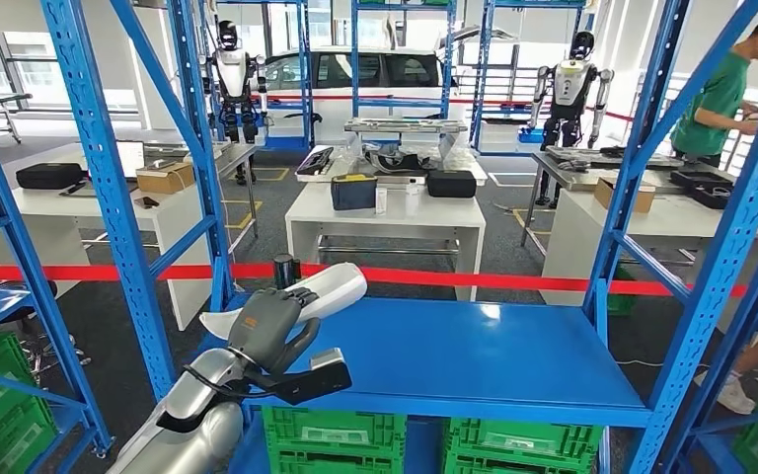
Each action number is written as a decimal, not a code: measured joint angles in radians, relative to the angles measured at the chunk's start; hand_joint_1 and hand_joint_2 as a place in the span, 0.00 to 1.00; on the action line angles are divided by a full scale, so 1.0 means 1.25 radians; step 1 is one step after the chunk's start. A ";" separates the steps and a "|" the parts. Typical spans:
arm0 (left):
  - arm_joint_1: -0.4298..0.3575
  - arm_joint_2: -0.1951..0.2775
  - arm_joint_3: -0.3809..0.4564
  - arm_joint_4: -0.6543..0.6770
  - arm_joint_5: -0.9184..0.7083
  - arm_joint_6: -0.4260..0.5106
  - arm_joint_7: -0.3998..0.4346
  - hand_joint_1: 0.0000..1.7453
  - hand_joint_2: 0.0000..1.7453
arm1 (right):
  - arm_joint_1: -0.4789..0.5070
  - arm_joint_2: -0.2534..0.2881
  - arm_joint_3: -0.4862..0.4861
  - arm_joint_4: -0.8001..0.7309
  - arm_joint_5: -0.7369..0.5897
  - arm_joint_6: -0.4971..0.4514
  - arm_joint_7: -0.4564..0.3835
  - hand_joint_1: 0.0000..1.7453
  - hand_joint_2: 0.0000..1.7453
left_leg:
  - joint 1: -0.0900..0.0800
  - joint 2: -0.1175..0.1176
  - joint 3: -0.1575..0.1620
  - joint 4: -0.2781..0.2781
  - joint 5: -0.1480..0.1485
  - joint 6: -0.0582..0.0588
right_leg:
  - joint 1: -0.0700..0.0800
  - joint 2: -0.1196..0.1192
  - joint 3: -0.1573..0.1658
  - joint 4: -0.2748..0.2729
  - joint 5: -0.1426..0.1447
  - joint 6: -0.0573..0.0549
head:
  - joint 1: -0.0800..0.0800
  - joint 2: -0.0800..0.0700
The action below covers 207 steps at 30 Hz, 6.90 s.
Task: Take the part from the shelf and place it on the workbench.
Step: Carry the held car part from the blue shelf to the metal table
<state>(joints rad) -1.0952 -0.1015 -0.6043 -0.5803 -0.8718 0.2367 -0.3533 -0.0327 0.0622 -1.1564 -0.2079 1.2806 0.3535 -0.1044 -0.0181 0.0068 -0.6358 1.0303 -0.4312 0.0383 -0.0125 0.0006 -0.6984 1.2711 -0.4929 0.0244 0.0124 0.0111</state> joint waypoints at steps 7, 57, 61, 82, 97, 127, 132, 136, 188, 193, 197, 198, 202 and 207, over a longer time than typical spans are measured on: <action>-0.014 -0.023 0.000 0.024 -0.030 0.005 0.015 1.00 1.00 | -0.009 -0.004 -0.001 -0.002 0.003 0.001 -0.071 0.00 0.00 | 0.000 0.001 -0.034 0.014 0.026 -0.026 | 0.010 -0.002 0.126 -0.197 -0.015 -0.028 | -0.001 0.000; -0.075 -0.054 0.000 0.094 -0.065 -0.005 0.021 1.00 1.00 | -0.025 0.020 -0.043 -0.002 -0.031 0.003 -0.039 0.00 0.00 | 0.008 -0.001 0.062 -0.018 -0.038 0.001 | -0.003 -0.005 -0.043 -0.037 -0.039 0.010 | -0.003 0.000; -0.074 -0.061 0.000 0.097 -0.072 -0.009 0.026 1.00 1.00 | -0.028 0.020 -0.047 -0.002 -0.035 0.003 -0.036 0.00 0.00 | 0.008 -0.001 0.014 -0.010 -0.007 -0.005 | -0.003 -0.005 0.004 -0.010 -0.007 0.012 | -0.003 0.000; -0.075 -0.070 0.000 0.096 -0.078 -0.011 0.027 1.00 1.00 | -0.029 0.029 -0.056 -0.002 -0.034 0.003 -0.038 0.00 0.00 | -0.004 -0.004 0.107 -0.026 -0.079 -0.016 | 0.007 -0.008 0.023 -0.204 0.090 -0.022 | -0.003 0.000; -0.075 -0.076 0.000 0.100 -0.079 -0.022 0.015 1.00 1.00 | -0.030 0.027 -0.056 -0.002 -0.035 0.005 -0.040 0.00 0.00 | 0.015 0.003 -0.042 0.006 0.038 -0.038 | -0.010 0.003 0.135 -0.188 -0.044 -0.001 | -0.003 0.000; -0.076 -0.072 0.000 0.106 -0.048 -0.038 -0.028 1.00 1.00 | -0.028 0.027 -0.056 -0.002 -0.036 0.020 -0.037 0.00 0.00 | -0.002 -0.004 0.064 -0.010 -0.053 -0.013 | 0.001 -0.006 0.044 -0.211 0.072 -0.009 | -0.004 0.000; -0.076 -0.072 0.000 0.104 -0.057 -0.030 -0.020 1.00 1.00 | -0.029 0.027 -0.056 -0.002 -0.033 0.020 -0.036 0.00 0.00 | 0.005 -0.006 0.072 -0.041 -0.028 0.007 | -0.001 -0.005 0.039 -0.196 0.054 0.006 | -0.004 0.000; -0.067 -0.069 0.000 0.104 -0.066 -0.026 -0.008 1.00 1.00 | -0.028 0.027 -0.056 -0.002 -0.026 0.020 -0.034 0.00 0.00 | 0.009 -0.017 0.062 -0.045 -0.018 0.005 | -0.007 -0.002 -0.032 -0.010 -0.045 0.009 | -0.003 0.000; -0.086 -0.036 0.000 0.112 -0.134 -0.101 0.085 1.00 1.00 | -0.029 0.027 -0.056 -0.003 -0.019 0.040 -0.036 0.00 0.00 | 0.013 0.055 0.011 0.013 -0.018 -0.048 | 0.001 -0.079 0.099 -0.192 -0.006 -0.021 | -0.008 0.000; -0.090 -0.033 0.000 0.108 -0.138 -0.106 0.095 1.00 1.00 | -0.032 0.027 -0.056 -0.003 -0.020 0.042 -0.036 0.00 0.00 | 0.011 0.015 0.015 -0.001 -0.015 -0.019 | -0.004 -0.071 0.096 -0.161 -0.034 -0.001 | -0.007 0.000; -0.089 -0.037 0.000 0.110 -0.145 -0.115 0.102 1.00 1.00 | -0.029 0.028 -0.056 -0.003 -0.020 0.054 -0.035 0.00 0.00 | 0.009 -0.024 0.016 -0.001 -0.014 -0.008 | -0.003 -0.006 -0.001 0.024 -0.103 -0.001 | -0.006 0.000; -0.088 -0.037 0.000 0.111 -0.146 -0.117 0.104 1.00 1.00 | -0.028 0.028 -0.056 -0.003 -0.020 0.054 -0.035 0.00 0.00 | 0.008 -0.035 0.016 0.000 -0.014 -0.007 | -0.002 -0.004 -0.012 0.036 -0.096 -0.003 | -0.006 0.000; -0.088 -0.036 0.000 0.112 -0.148 -0.124 0.111 1.00 1.00 | -0.029 0.028 -0.056 -0.003 -0.019 0.054 -0.036 0.00 0.00 | 0.007 -0.074 0.013 0.008 -0.016 -0.013 | -0.003 0.031 0.055 -0.135 -0.002 -0.012 | -0.007 0.000; -0.090 -0.031 0.000 0.113 -0.149 -0.130 0.115 1.00 1.00 | -0.030 0.028 -0.056 -0.003 -0.019 0.054 -0.036 0.00 0.00 | 0.010 -0.091 0.001 0.010 -0.016 -0.036 | -0.001 0.026 0.080 -0.186 0.008 -0.024 | -0.007 0.000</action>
<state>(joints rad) -1.2071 -0.1396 -0.6046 -0.4395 -1.0575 0.0742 -0.2099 -0.0703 0.0975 -1.2264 -0.2118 1.2566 0.4212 -0.1499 -0.0062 -0.1066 -0.6352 1.0431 -0.4512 -0.0072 -0.0139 0.0334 -0.5990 1.0389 -0.4825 -0.0052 0.0034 0.0113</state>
